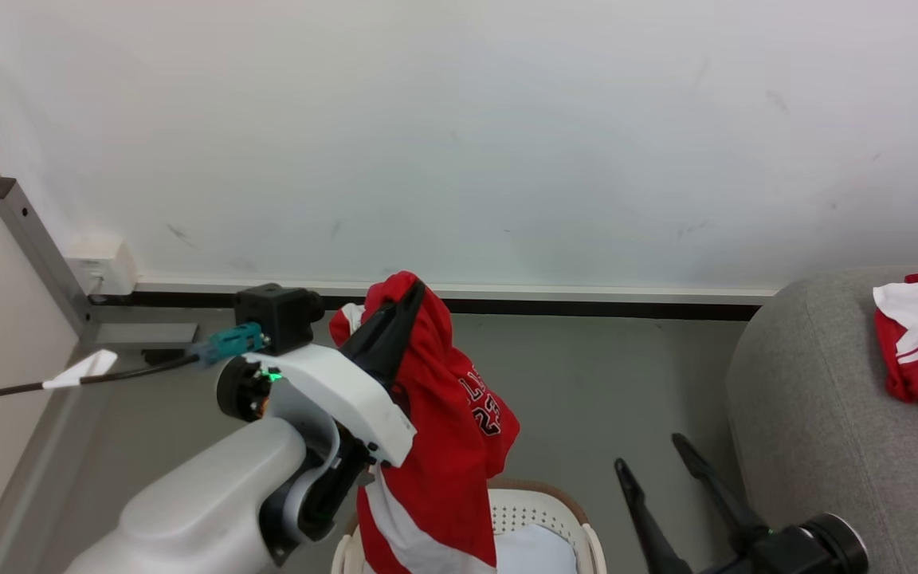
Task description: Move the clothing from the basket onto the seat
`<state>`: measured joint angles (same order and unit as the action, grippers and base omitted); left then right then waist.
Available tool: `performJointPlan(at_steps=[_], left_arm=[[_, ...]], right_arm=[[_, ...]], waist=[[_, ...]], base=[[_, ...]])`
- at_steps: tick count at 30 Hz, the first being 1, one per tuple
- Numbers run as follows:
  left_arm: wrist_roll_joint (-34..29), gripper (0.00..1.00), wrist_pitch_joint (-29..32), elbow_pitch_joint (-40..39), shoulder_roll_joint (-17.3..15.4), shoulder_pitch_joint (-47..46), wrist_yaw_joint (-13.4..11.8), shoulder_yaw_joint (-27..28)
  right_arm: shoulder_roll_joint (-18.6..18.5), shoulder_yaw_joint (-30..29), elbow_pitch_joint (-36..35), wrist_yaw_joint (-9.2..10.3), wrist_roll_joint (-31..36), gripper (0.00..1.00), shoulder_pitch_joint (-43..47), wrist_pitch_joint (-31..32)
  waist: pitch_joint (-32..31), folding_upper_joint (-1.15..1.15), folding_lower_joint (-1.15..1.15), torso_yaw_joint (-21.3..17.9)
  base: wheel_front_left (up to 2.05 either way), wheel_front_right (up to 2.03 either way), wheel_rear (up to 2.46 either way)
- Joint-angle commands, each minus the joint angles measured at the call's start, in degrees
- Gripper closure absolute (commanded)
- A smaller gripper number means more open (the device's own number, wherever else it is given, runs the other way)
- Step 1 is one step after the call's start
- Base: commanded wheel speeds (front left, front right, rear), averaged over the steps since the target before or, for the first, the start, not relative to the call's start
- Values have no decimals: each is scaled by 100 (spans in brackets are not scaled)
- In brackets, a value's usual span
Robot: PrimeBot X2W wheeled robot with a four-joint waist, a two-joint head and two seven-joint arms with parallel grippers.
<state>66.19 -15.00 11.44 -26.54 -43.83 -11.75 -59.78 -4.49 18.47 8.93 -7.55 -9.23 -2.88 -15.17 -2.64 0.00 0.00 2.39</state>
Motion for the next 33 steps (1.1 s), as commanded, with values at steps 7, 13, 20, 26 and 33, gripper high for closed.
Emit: performJointPlan(at_steps=[7,13,20,26,33], left_arm=[[-83,100,48,-311,-33,-113,-145,10],[-144,100,111,-503,61,-180,-194,-69],[-222,100,182,-586,255,-194,-175,-246],[-251,100,253,-635,433,-263,-136,-342],[-238,100,273,-558,515,-270,-108,-399]], right_arm=[[3,683,51,13,-123,0,-456,5],[83,1170,390,13,-281,0,-1004,5],[151,1624,960,13,-519,0,-1618,4],[157,2155,1651,13,-1061,0,-2089,5],[154,2731,2021,13,-1798,100,-2446,5]], waist=[[9,0,0,62],[47,0,0,159],[71,0,0,290],[71,0,0,400],[65,0,0,503]], base=[[0,0,0],[0,0,0],[0,0,0],[0,0,0],[0,0,0]])
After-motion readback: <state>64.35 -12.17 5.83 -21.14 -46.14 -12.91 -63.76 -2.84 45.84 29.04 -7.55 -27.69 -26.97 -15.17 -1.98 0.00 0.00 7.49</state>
